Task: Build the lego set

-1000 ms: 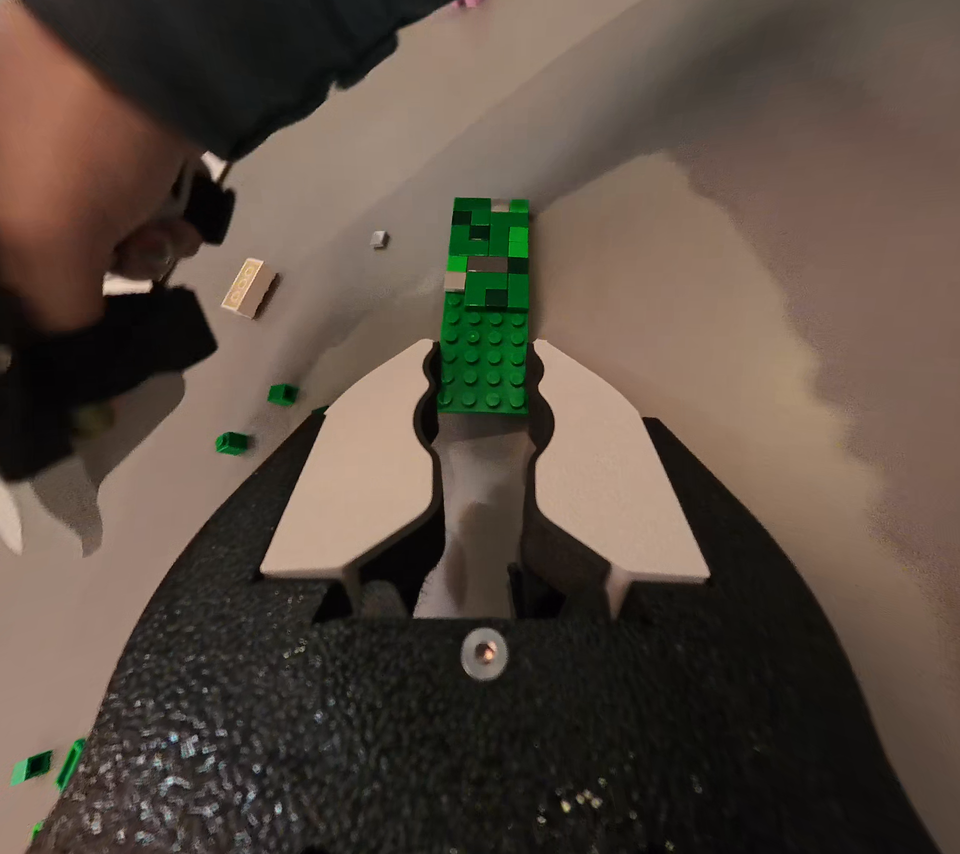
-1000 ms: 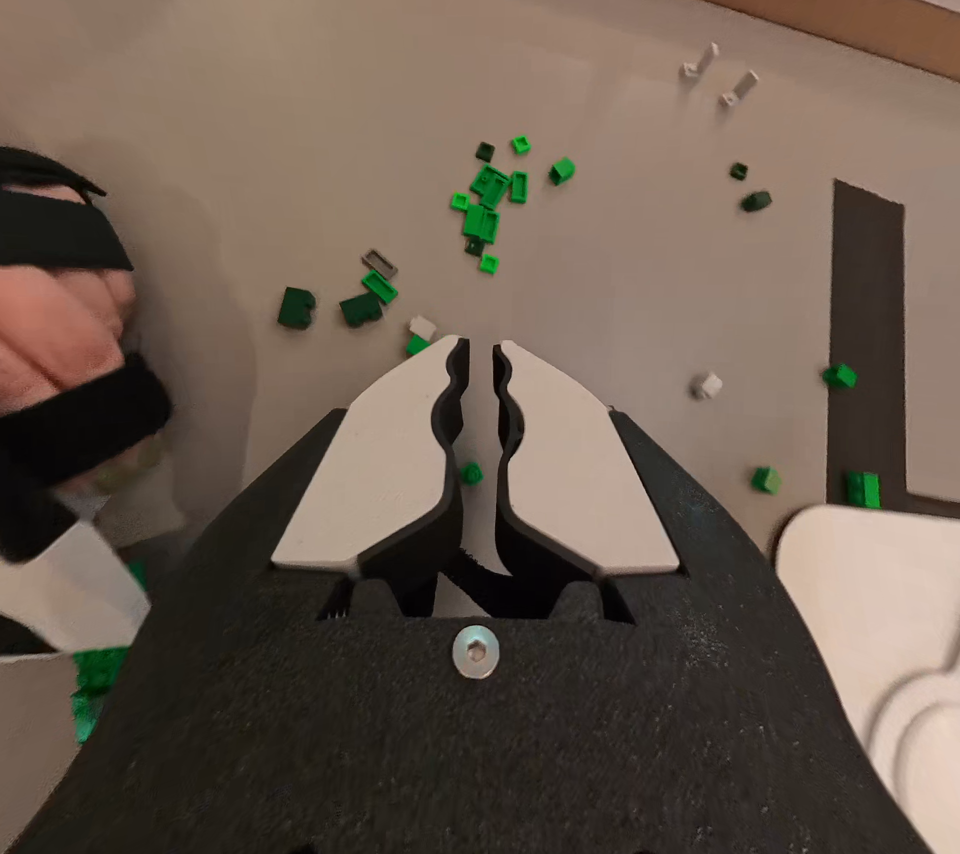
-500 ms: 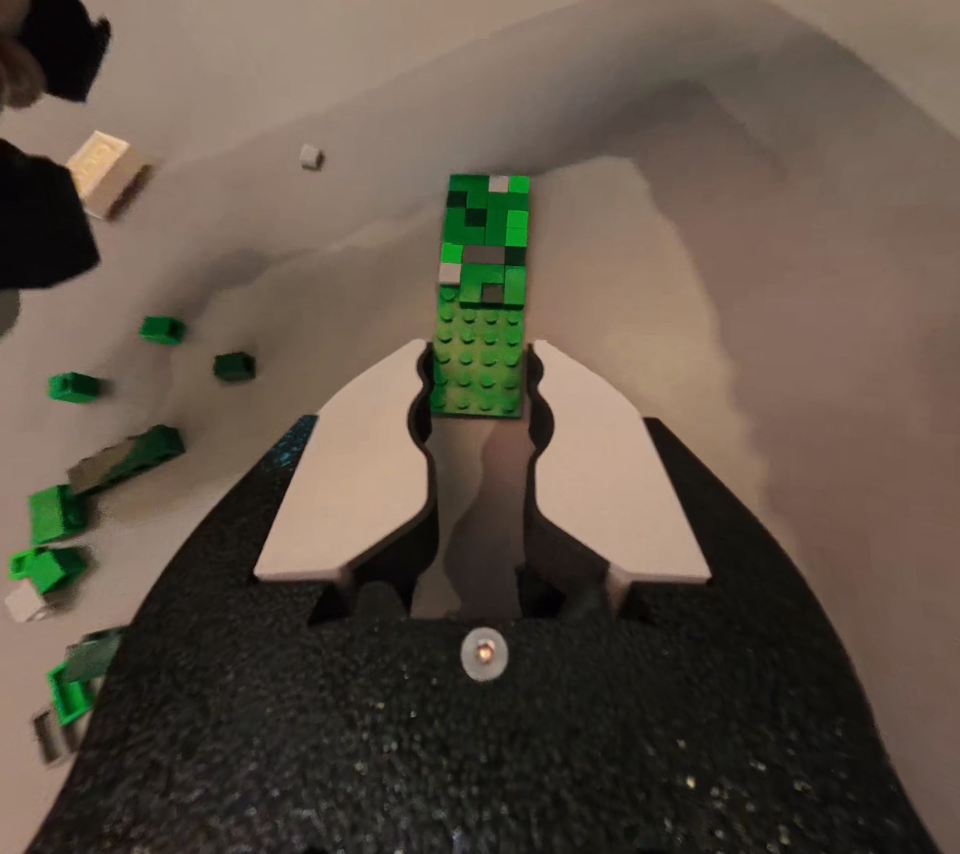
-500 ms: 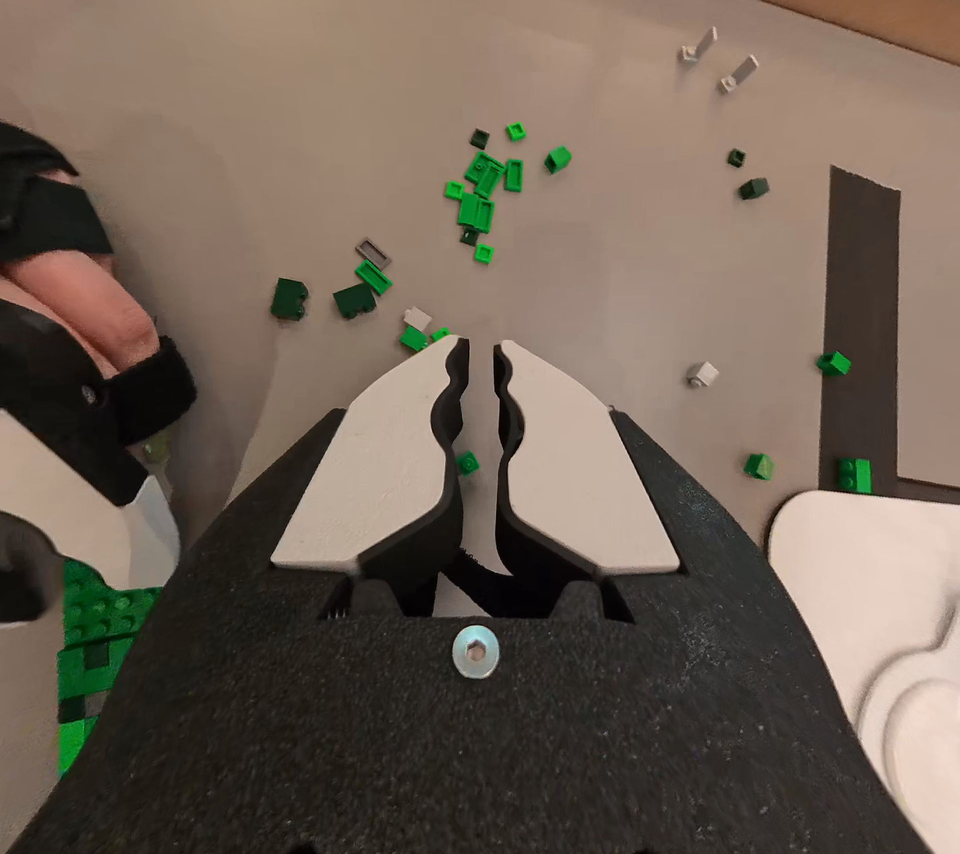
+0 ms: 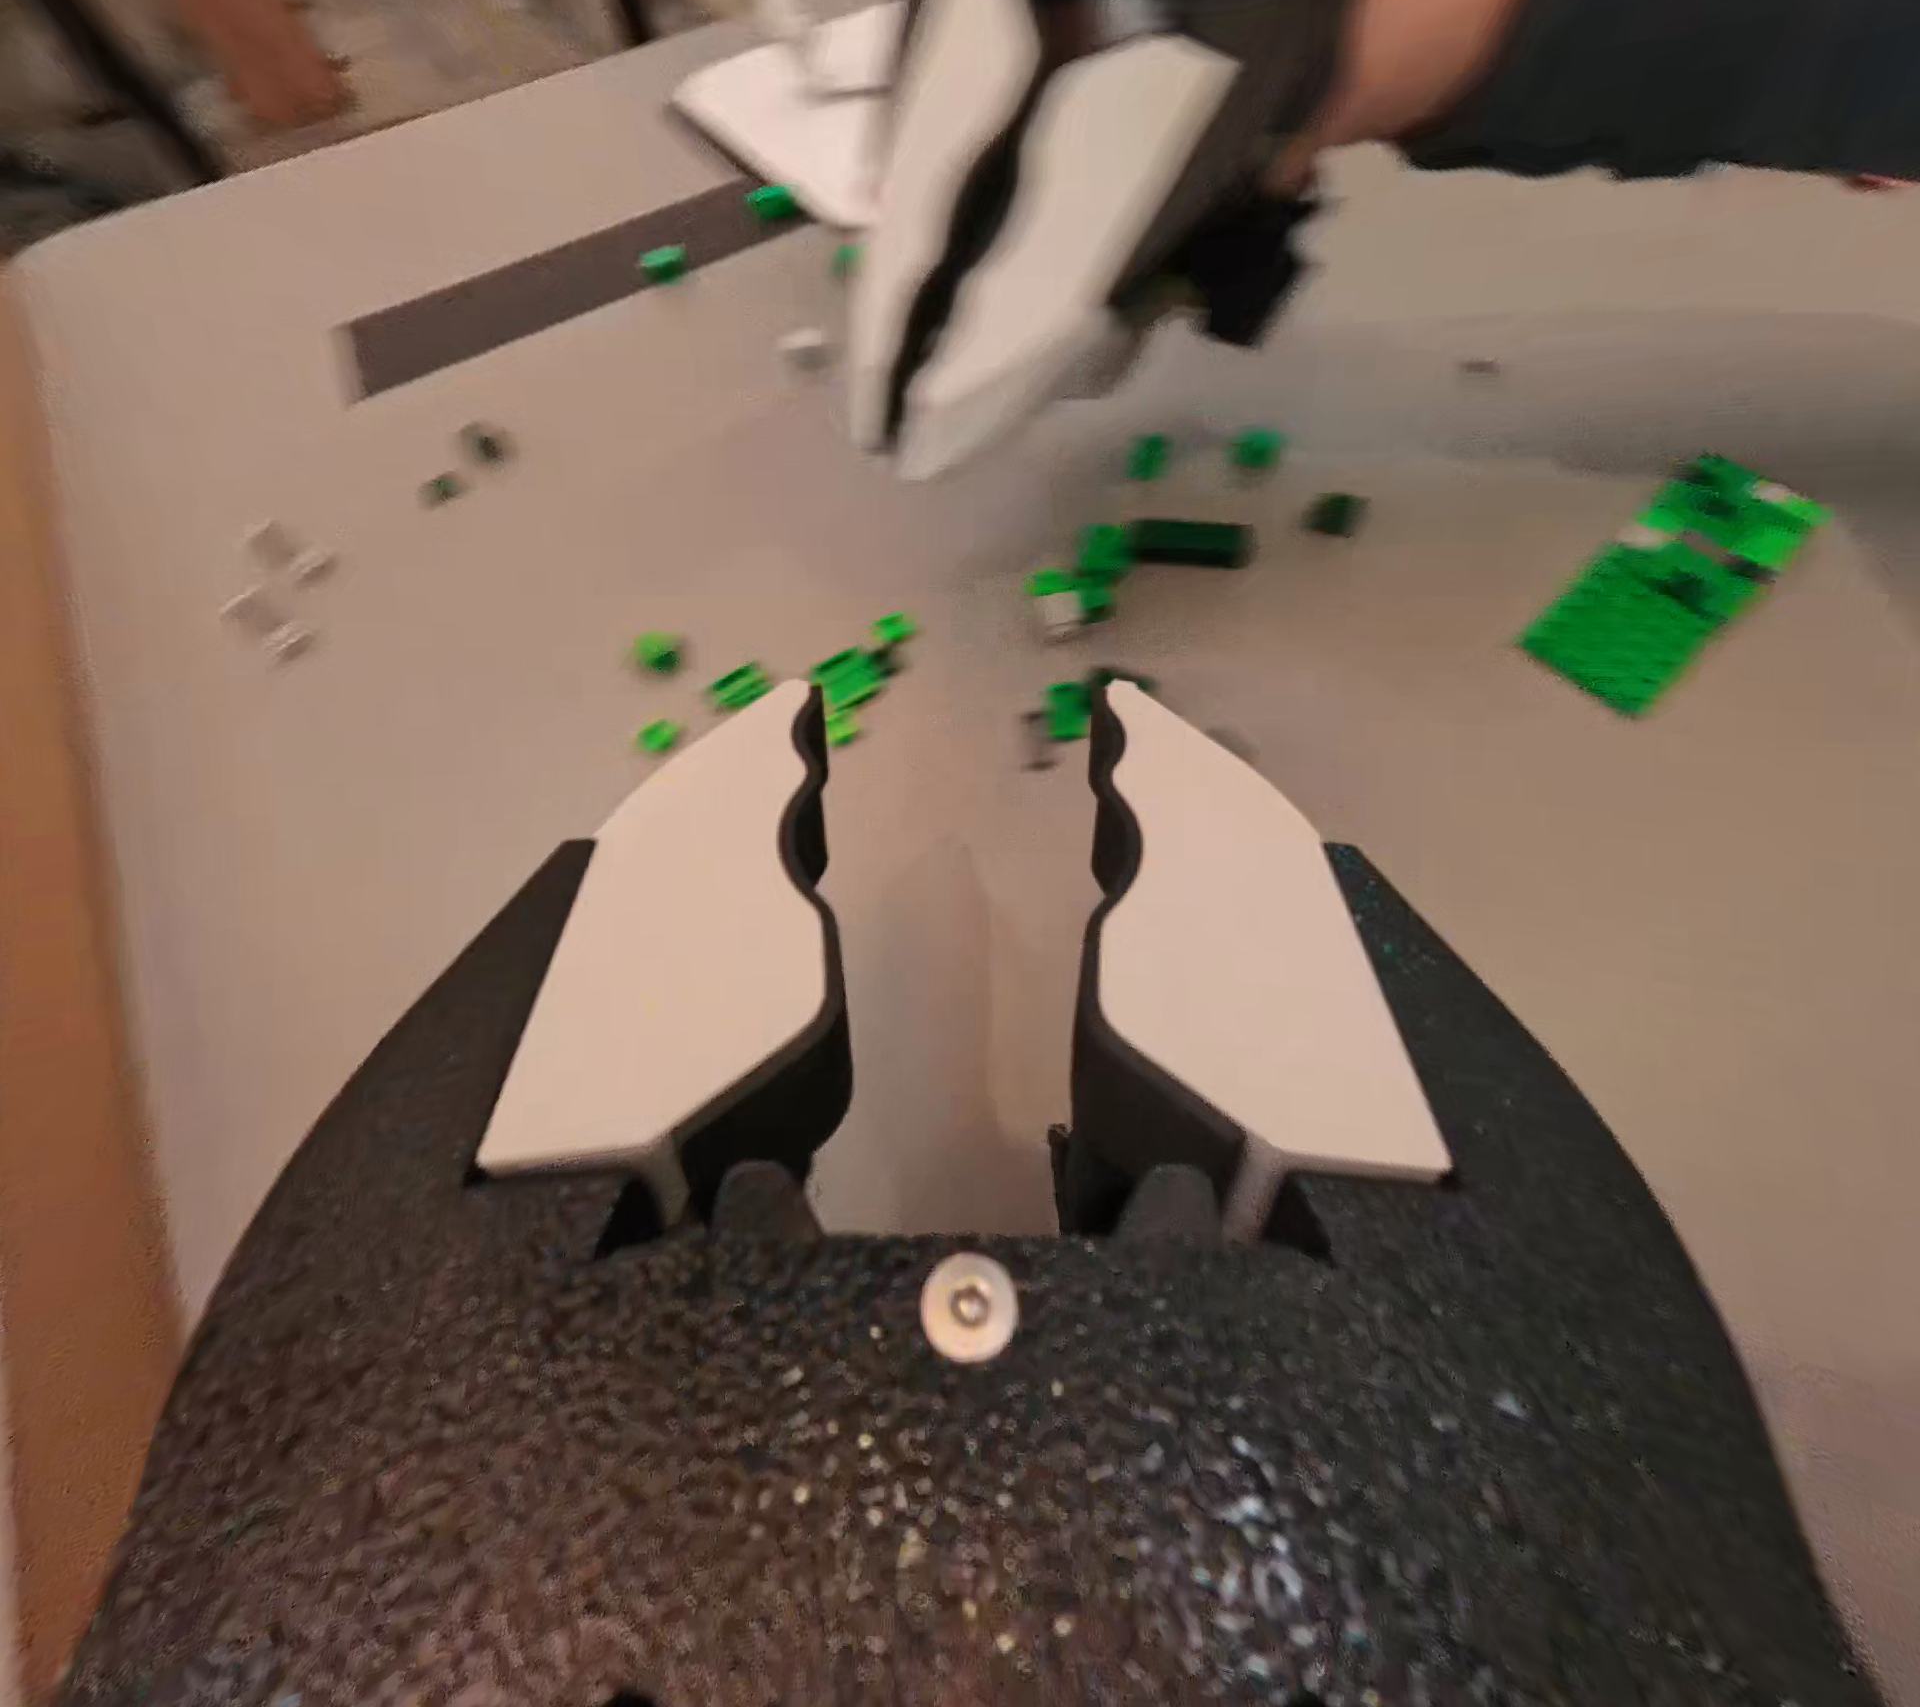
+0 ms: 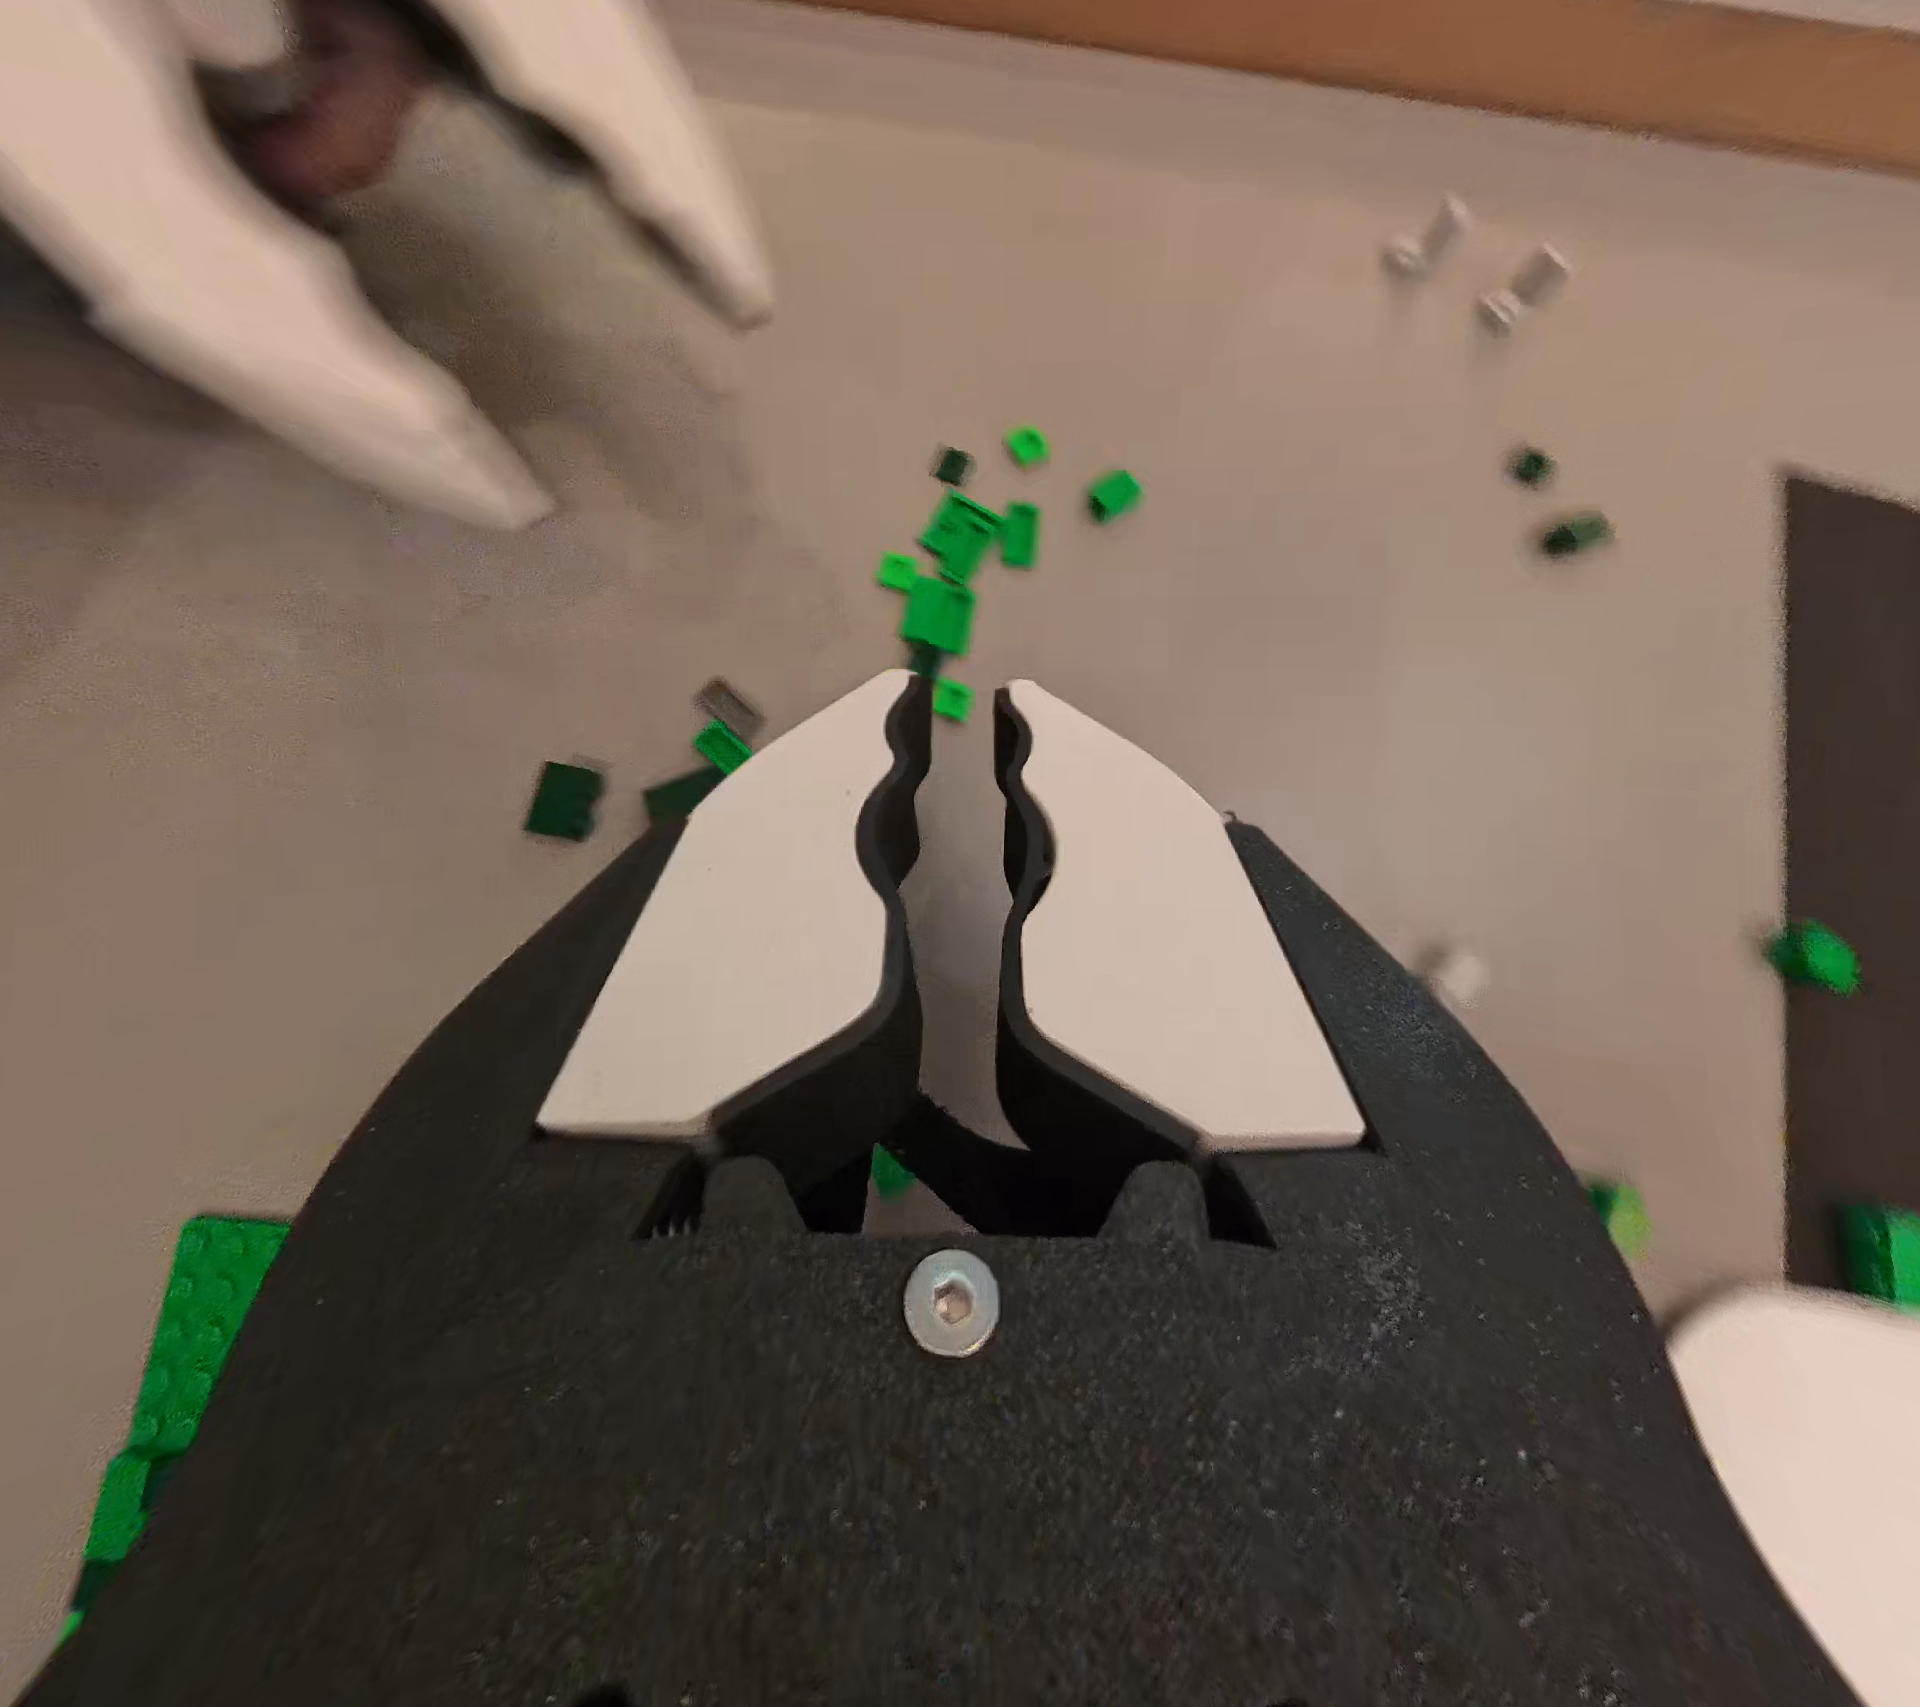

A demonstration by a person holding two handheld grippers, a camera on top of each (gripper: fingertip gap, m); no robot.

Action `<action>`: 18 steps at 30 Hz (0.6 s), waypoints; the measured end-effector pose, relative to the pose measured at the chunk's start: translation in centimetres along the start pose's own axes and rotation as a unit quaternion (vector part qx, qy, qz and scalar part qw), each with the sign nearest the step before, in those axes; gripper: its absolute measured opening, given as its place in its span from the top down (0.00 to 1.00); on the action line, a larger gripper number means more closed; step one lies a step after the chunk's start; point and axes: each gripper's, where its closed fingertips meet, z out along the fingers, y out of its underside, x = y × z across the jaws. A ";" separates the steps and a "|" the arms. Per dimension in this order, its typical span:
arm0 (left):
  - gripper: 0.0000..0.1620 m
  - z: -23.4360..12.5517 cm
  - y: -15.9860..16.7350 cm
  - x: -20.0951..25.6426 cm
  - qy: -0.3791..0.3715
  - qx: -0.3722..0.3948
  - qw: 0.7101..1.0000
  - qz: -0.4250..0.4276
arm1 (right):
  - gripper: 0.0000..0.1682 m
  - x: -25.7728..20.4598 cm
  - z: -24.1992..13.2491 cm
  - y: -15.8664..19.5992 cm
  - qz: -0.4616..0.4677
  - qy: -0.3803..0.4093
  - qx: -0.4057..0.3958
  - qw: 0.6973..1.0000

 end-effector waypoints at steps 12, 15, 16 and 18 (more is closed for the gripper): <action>0.77 -2.1 1.6 -7.4 -0.181 0.026 0.983 -0.001 | 0.91 0.0 6.4 -1.8 -0.080 -0.012 -0.096 0.992; 0.78 -2.5 1.6 -7.9 -0.192 0.028 0.981 -0.008 | 0.92 0.1 7.2 -2.0 -0.057 -0.016 -0.101 0.993; 0.78 -2.6 1.7 -8.1 -0.194 0.029 0.980 -0.014 | 0.92 0.0 7.3 -2.0 -0.052 -0.017 -0.106 0.993; 0.78 -2.9 1.7 -8.4 -0.198 0.034 0.979 -0.023 | 0.91 0.0 7.7 -1.8 -0.046 -0.017 -0.114 0.992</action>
